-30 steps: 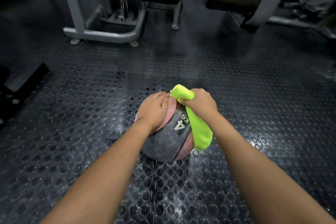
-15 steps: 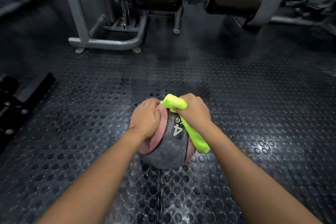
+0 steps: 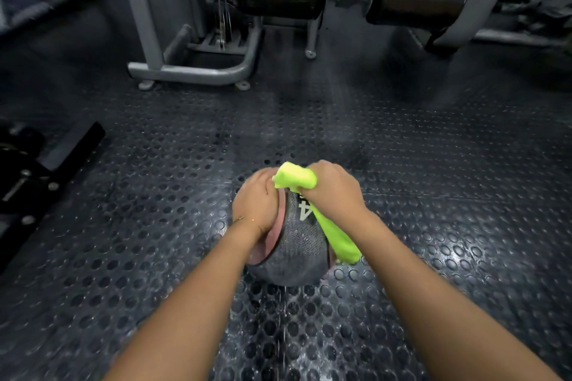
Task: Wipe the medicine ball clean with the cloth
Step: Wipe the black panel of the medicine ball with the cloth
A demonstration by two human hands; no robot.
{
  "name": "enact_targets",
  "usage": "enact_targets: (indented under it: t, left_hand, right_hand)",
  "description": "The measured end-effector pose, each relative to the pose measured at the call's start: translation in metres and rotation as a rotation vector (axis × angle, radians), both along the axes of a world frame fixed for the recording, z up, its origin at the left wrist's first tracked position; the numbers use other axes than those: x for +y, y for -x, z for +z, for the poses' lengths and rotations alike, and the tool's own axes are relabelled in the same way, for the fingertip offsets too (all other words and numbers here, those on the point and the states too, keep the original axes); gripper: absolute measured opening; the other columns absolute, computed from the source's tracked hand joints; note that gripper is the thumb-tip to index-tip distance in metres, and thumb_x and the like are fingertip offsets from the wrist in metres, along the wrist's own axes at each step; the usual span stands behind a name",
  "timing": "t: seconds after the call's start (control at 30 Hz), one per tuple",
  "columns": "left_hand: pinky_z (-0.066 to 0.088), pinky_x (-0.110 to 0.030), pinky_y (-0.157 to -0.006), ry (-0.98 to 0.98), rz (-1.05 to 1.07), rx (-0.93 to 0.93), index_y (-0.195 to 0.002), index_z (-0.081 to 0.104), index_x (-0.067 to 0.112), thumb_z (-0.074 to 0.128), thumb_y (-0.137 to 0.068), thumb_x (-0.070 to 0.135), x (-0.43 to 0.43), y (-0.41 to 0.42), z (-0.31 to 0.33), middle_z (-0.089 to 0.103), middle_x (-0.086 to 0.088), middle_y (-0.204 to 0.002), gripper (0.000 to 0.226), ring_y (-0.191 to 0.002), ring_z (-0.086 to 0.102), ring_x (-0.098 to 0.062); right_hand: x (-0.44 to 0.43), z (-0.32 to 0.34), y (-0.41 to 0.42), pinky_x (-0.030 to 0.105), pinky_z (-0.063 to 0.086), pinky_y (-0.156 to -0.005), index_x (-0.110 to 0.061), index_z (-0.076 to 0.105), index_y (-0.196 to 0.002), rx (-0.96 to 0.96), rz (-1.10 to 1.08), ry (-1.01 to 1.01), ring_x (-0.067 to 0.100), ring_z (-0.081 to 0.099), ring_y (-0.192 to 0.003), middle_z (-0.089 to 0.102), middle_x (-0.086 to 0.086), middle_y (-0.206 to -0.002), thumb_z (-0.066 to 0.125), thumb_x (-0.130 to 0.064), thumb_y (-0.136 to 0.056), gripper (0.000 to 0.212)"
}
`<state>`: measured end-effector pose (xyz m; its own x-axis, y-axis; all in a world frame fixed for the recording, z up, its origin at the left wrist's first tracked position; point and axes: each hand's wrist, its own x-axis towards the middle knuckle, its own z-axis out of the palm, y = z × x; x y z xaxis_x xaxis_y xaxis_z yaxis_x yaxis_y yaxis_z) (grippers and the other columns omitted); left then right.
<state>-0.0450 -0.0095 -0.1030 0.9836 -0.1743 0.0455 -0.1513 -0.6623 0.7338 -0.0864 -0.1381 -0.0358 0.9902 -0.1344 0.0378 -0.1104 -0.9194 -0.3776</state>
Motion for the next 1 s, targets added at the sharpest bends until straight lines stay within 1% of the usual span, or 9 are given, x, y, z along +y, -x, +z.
enact_targets:
  t: [0.17,0.27,0.37,0.5,0.6,0.67,0.83,0.9,1.0]
  left_hand:
    - [0.037,-0.028,-0.100,0.021,0.038,0.041,-0.128,0.056,0.029,0.035,-0.098,0.019,0.001,-0.004,0.001,0.049,0.007,-0.138,0.038,-0.125,0.045,-0.015]
    - [0.035,-0.027,-0.102,-0.014,0.020,-0.039,-0.129,0.055,0.026,0.043,-0.096,0.023,-0.001,-0.002,-0.001,0.050,0.005,-0.137,0.036,-0.126,0.046,-0.016]
    - [0.035,-0.029,-0.102,-0.023,0.051,-0.002,-0.129,0.055,0.025,0.042,-0.095,0.022,-0.001,-0.001,0.000,0.049,0.005,-0.138,0.037,-0.126,0.045,-0.017]
    - [0.034,-0.028,-0.101,-0.008,0.080,0.067,-0.130,0.054,0.030,0.032,-0.098,0.020,-0.001,-0.005,0.003,0.046,0.008,-0.141,0.040,-0.127,0.043,-0.016]
    - [0.035,-0.029,-0.103,-0.045,0.013,0.001,-0.132,0.052,0.028,0.043,-0.096,0.020,-0.003,-0.007,-0.002,0.047,0.005,-0.139,0.038,-0.127,0.044,-0.018]
    - [0.036,-0.029,-0.102,-0.061,0.005,-0.027,-0.132,0.051,0.029,0.048,-0.095,0.023,-0.002,-0.006,-0.005,0.048,0.005,-0.138,0.038,-0.126,0.044,-0.018]
    - [0.034,-0.030,-0.102,-0.028,0.062,0.039,-0.131,0.053,0.029,0.031,-0.099,0.021,-0.005,-0.005,0.002,0.046,0.006,-0.139,0.039,-0.127,0.040,-0.018]
    - [0.034,-0.030,-0.103,-0.027,0.038,0.027,-0.131,0.053,0.029,0.030,-0.099,0.021,-0.005,-0.006,0.003,0.046,0.006,-0.139,0.040,-0.127,0.040,-0.017]
    - [0.032,-0.028,-0.102,-0.063,0.002,-0.019,-0.132,0.051,0.027,0.036,-0.099,0.023,-0.005,-0.003,-0.001,0.046,0.005,-0.137,0.037,-0.126,0.041,-0.018]
  right_hand:
    - [0.009,-0.005,0.038,0.034,0.038,-0.084,-0.017,0.065,-0.096,0.004,0.173,0.067,0.028,0.055,-0.100,0.062,0.004,-0.101,0.058,-0.028,-0.081,0.020]
    - [0.004,-0.003,0.006,0.036,0.040,-0.072,-0.016,0.064,-0.091,-0.023,0.042,0.063,0.030,0.055,-0.099,0.061,0.005,-0.100,0.058,-0.032,-0.082,0.020]
    - [0.008,-0.003,0.004,0.035,0.038,-0.069,-0.015,0.063,-0.086,-0.026,0.020,0.081,0.032,0.056,-0.097,0.062,0.006,-0.097,0.057,-0.030,-0.082,0.017]
    - [0.009,-0.006,0.050,0.032,0.032,-0.089,-0.020,0.066,-0.102,-0.006,0.239,0.107,0.026,0.054,-0.101,0.063,0.001,-0.105,0.057,-0.027,-0.085,0.021]
    - [0.002,-0.003,0.021,0.034,0.035,-0.073,-0.023,0.066,-0.095,-0.059,0.184,0.185,0.026,0.053,-0.096,0.064,0.000,-0.100,0.058,-0.024,-0.082,0.016]
    - [0.000,-0.001,-0.002,0.035,0.036,-0.070,-0.023,0.065,-0.088,-0.055,0.122,0.212,0.029,0.052,-0.095,0.065,0.002,-0.096,0.057,-0.027,-0.081,0.011]
    - [-0.005,-0.012,0.035,0.032,0.031,-0.063,-0.019,0.068,-0.088,-0.179,0.274,0.213,0.029,0.055,-0.084,0.068,0.000,-0.089,0.066,-0.014,-0.074,0.015]
    - [-0.008,-0.010,0.034,0.033,0.035,-0.063,-0.019,0.069,-0.088,-0.203,0.277,0.183,0.029,0.056,-0.081,0.069,0.000,-0.086,0.068,-0.010,-0.070,0.020]
    - [-0.008,-0.008,-0.002,0.038,0.040,-0.071,-0.020,0.067,-0.091,-0.114,0.127,0.105,0.029,0.053,-0.091,0.069,0.002,-0.090,0.062,-0.017,-0.076,0.017]
